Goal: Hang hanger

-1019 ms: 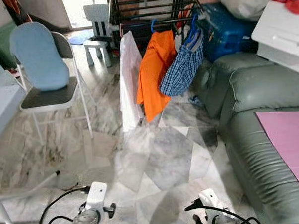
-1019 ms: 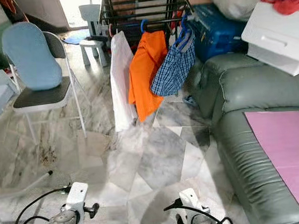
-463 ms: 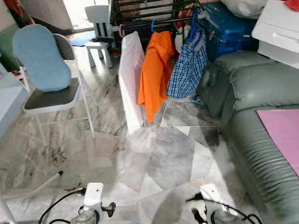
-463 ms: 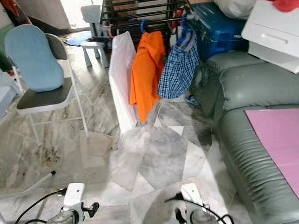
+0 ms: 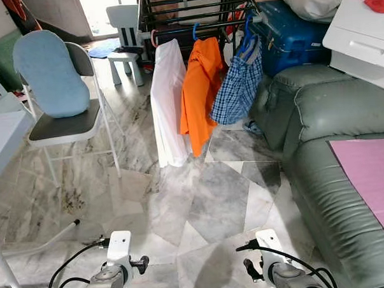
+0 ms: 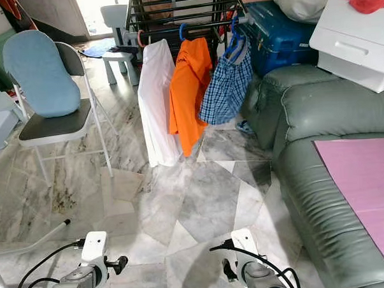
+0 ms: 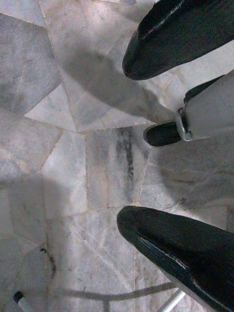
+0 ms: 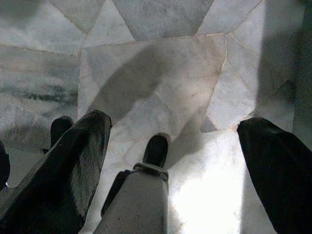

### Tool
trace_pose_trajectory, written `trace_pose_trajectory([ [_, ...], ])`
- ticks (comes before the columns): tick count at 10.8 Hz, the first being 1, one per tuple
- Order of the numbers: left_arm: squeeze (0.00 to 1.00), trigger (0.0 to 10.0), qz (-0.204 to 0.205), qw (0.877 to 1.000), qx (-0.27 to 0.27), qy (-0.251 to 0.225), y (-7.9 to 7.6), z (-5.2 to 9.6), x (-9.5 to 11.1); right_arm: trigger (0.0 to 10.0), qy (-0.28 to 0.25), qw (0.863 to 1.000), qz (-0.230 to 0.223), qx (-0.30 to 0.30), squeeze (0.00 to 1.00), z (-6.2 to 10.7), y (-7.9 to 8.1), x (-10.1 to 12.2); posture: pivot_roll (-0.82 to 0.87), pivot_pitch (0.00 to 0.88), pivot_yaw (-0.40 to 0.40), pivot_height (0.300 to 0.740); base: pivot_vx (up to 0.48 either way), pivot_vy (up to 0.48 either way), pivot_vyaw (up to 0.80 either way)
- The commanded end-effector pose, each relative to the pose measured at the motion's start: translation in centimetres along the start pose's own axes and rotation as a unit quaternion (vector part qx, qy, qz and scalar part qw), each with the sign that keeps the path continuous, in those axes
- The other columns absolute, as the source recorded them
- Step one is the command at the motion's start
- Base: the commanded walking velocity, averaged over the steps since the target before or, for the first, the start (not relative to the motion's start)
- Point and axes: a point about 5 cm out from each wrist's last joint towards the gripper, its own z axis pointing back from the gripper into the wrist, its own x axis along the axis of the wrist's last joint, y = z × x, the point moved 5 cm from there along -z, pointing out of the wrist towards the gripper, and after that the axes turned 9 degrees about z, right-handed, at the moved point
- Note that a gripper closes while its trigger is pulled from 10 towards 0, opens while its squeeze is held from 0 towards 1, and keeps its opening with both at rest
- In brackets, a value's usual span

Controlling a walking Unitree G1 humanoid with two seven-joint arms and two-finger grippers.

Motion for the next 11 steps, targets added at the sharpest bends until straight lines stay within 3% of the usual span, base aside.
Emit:
trace_pose_trajectory([
  [1, 0.0, 10.0, -0.014, 1.0, 0.015, 0.011, 0.9, 0.1, 0.0, 10.0, 0.006, 1.0, 0.004, 0.001, 0.0, 0.0, 0.1, 0.1, -0.13, 0.0, 0.072, 0.74, 0.0, 0.0, 0.0],
  [6, 0.0, 10.0, -0.009, 0.999, 0.032, 0.034, 1.0, 0.1, -1.2, 10.0, 0.027, 0.999, 0.023, 0.013, 0.0, 0.1, 0.0, -1.0, -0.09, 0.0, 0.024, 0.74, 0.0, 0.0, 0.0],
  [11, 0.0, 10.0, -0.027, 0.998, 0.039, 0.036, 1.6, 0.2, -0.6, 10.0, 0.021, 1.0, 0.009, 0.01, 0.0, 0.0, 0.4, -0.3, -0.09, 0.0, 0.051, 0.74, 0.0, 0.0, 0.0],
])
